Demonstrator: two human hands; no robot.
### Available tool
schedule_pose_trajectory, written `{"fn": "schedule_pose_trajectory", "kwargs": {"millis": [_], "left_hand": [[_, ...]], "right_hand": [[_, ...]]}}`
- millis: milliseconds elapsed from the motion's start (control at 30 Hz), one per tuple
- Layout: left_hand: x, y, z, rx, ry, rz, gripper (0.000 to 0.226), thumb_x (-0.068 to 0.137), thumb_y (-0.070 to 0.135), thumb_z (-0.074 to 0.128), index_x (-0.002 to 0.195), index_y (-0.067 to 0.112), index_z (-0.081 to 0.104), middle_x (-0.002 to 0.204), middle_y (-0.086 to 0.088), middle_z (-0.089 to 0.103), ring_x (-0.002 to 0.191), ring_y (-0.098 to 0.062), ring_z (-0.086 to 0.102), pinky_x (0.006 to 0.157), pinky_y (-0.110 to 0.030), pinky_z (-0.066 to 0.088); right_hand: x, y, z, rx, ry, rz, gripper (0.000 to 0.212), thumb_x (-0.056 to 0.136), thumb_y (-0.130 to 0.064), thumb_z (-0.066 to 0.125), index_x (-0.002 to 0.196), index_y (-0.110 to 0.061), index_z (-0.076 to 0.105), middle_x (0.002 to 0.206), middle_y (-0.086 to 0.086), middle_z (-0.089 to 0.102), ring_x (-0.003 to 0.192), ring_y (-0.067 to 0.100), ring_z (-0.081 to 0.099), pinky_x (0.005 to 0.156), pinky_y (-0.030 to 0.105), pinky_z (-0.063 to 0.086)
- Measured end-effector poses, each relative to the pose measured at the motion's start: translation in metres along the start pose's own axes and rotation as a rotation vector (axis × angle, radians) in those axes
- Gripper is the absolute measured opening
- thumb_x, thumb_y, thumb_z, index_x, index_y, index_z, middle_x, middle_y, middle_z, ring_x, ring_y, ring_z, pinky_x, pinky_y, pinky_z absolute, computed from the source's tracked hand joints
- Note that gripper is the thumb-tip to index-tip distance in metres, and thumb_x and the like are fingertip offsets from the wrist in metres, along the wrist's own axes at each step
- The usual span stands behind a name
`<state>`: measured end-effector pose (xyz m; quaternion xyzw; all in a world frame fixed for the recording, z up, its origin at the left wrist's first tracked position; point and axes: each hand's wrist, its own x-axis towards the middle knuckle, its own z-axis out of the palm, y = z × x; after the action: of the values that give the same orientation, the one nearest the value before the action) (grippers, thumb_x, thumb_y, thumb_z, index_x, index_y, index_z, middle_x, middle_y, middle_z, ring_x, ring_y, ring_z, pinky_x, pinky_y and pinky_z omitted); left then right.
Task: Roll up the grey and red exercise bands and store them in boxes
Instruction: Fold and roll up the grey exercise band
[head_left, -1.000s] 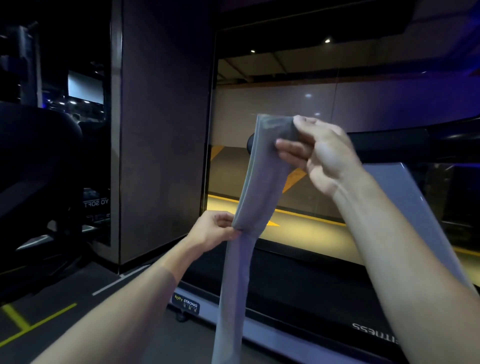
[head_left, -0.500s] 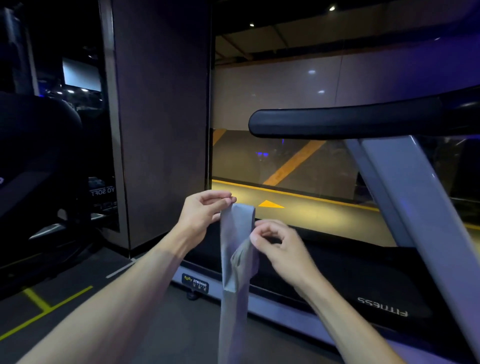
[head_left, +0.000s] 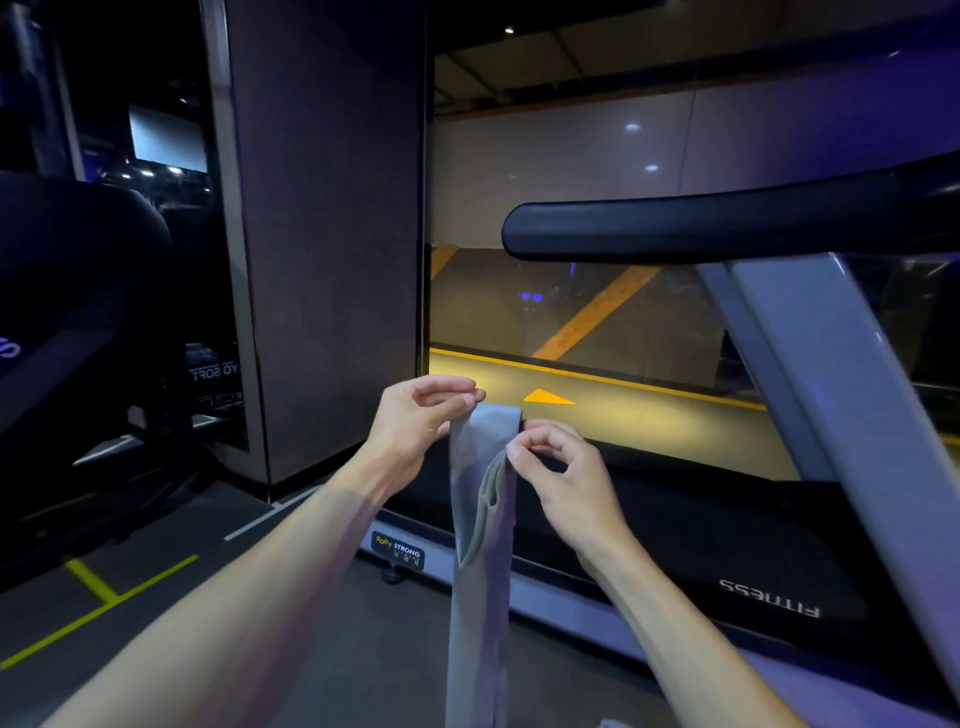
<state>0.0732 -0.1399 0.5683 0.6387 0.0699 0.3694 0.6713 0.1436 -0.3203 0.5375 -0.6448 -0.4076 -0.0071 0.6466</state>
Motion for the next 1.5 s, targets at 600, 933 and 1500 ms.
{"fn": "schedule_pose_trajectory", "kwargs": {"millis": [600,933,1500], "left_hand": [[-0.001,-0.005,0.016,0.066,0.019,0.016,0.015,0.088,0.003,0.075,0.102,0.007,0.074,0.098,-0.01,0.079,0.101,-0.021,0.074,0.089,-0.039,0.056],[-0.003,-0.008,0.019,0.061,-0.017,0.005,0.017,0.087,0.001,0.075,0.104,0.004,0.073,0.099,-0.011,0.079,0.102,-0.021,0.074,0.092,-0.038,0.055],[-0.018,-0.011,0.025,-0.004,-0.061,0.079,0.015,0.096,-0.002,0.062,0.107,0.001,0.07,0.1,-0.017,0.077,0.092,-0.024,0.073,0.086,-0.037,0.057]], "right_hand": [[-0.007,0.004,-0.002,0.022,-0.023,-0.021,0.018,0.091,-0.01,0.071,0.078,-0.023,0.072,0.11,-0.01,0.064,0.095,0.009,0.071,0.08,0.02,0.053],[-0.002,0.009,-0.003,0.093,-0.003,0.127,0.014,0.094,-0.014,0.067,0.083,-0.02,0.072,0.082,-0.01,0.072,0.074,0.005,0.062,0.076,0.029,0.05],[0.035,-0.01,0.013,-0.063,0.422,0.263,0.013,0.09,-0.026,0.067,0.079,-0.023,0.073,0.069,-0.011,0.073,0.07,0.008,0.066,0.06,0.025,0.048]]}}
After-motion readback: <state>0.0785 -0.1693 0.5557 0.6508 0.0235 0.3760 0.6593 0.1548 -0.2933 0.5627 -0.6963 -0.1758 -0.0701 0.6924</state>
